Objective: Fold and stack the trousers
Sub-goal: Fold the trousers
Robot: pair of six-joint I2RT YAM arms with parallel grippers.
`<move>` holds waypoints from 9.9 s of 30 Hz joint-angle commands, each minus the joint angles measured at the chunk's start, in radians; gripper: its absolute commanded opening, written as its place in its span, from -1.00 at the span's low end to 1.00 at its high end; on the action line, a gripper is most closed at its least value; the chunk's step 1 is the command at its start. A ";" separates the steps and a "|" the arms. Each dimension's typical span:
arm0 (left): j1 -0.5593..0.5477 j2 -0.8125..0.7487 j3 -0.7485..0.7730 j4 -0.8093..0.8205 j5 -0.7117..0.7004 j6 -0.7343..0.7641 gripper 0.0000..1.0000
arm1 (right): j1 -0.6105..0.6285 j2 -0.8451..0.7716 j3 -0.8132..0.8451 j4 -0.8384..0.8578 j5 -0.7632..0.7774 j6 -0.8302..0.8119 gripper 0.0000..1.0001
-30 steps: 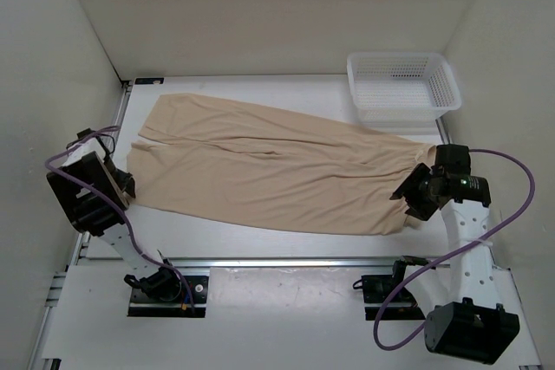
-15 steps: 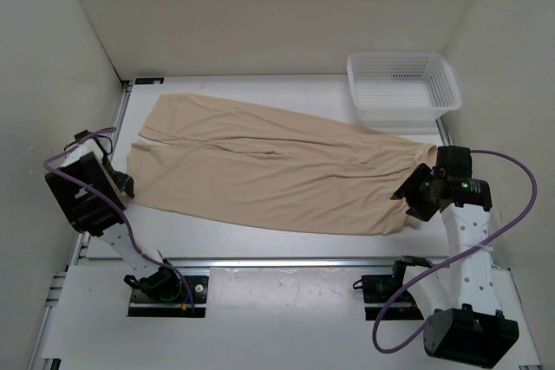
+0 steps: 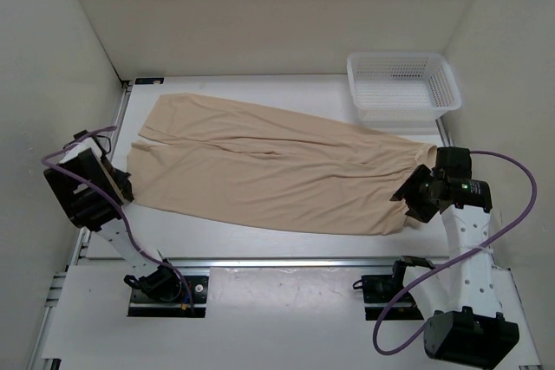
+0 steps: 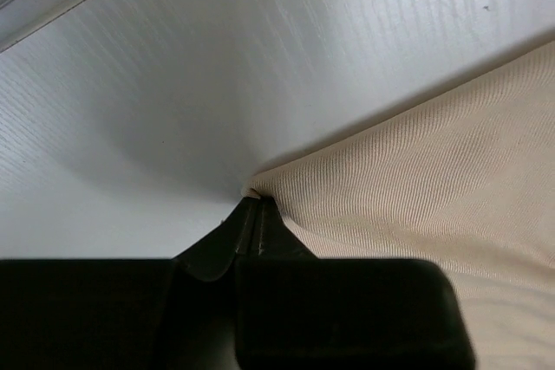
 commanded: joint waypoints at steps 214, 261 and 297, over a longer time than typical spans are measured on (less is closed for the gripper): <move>-0.114 -0.159 0.210 -0.111 -0.020 0.010 0.76 | -0.135 0.319 0.259 0.230 0.230 0.109 0.54; -0.807 -0.271 0.493 -0.219 -0.197 -0.132 -0.79 | -0.124 0.215 0.124 0.190 0.299 0.098 0.52; -1.253 0.378 0.945 -0.305 0.003 -0.065 0.39 | -0.124 0.221 0.011 0.279 0.163 0.046 0.52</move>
